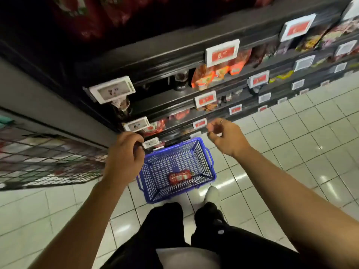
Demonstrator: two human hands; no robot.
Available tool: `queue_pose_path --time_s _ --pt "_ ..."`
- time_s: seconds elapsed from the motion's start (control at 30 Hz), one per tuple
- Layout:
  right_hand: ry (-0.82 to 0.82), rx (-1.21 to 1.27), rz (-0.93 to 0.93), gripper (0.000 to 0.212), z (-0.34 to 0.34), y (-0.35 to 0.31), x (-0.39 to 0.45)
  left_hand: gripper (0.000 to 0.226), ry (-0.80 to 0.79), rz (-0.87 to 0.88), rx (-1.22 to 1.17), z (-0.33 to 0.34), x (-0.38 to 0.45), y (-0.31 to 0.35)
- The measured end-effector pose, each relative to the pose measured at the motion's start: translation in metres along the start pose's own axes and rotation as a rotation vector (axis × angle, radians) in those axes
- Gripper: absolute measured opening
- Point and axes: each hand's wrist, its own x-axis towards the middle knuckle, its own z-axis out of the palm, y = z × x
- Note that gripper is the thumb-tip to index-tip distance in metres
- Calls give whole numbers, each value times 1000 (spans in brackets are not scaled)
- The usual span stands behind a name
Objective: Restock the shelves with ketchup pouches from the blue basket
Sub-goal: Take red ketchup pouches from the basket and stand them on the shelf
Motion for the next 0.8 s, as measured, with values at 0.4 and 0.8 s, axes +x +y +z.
queue_pose_path --time_s 0.4,0.8 --pt "-504 -348 264 25 155 209 13 25 -768 -754 -12 247 -106 -75" --pt "-730 -434 153 20 326 351 83 36 -955 -852 -30 475 -96 -193"
